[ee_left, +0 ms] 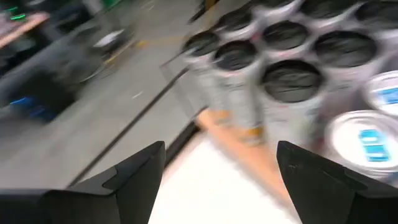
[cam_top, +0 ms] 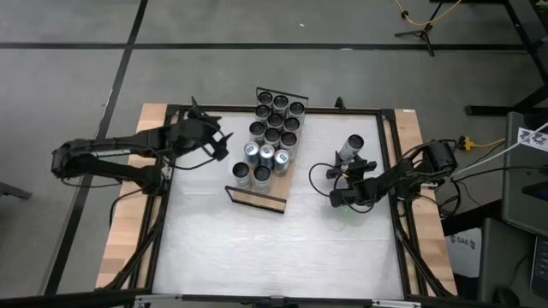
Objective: Place canned beverage on shelf
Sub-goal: Move the blue soda can to the top right of the table
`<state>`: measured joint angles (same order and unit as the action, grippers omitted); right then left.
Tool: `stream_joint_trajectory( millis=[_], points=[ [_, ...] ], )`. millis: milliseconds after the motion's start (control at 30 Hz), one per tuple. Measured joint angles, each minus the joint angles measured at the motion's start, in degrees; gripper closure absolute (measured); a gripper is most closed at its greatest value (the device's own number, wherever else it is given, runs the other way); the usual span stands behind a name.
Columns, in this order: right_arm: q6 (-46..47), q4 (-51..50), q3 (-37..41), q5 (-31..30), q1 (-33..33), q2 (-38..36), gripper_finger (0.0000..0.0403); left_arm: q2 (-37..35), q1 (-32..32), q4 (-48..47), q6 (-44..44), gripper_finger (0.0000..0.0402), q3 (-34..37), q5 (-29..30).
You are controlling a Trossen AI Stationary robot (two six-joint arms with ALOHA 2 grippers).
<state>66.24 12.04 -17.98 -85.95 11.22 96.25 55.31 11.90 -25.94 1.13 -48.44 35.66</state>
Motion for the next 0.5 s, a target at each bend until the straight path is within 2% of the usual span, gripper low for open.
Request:
stream_joint_trajectory(
  millis=[100,167,300,500],
  points=[
    [0.0,0.2,0.0,0.1,0.0,0.0,0.0139,-5.9,2.9,11.4,-2.9,0.01,7.9,-10.0],
    [0.0,0.5,0.0,0.2,0.0,0.0,0.0139,-10.9,5.1,16.0,-3.8,0.01,12.6,-14.6],
    [0.0,0.8,0.0,0.6,0.0,0.0,0.0139,-20.3,9.9,19.6,-4.3,0.01,20.0,-22.1],
    [0.0,1.5,0.0,1.0,-0.1,0.0,0.0139,-30.0,15.0,21.7,-2.1,0.01,27.4,-41.6]
  ],
)
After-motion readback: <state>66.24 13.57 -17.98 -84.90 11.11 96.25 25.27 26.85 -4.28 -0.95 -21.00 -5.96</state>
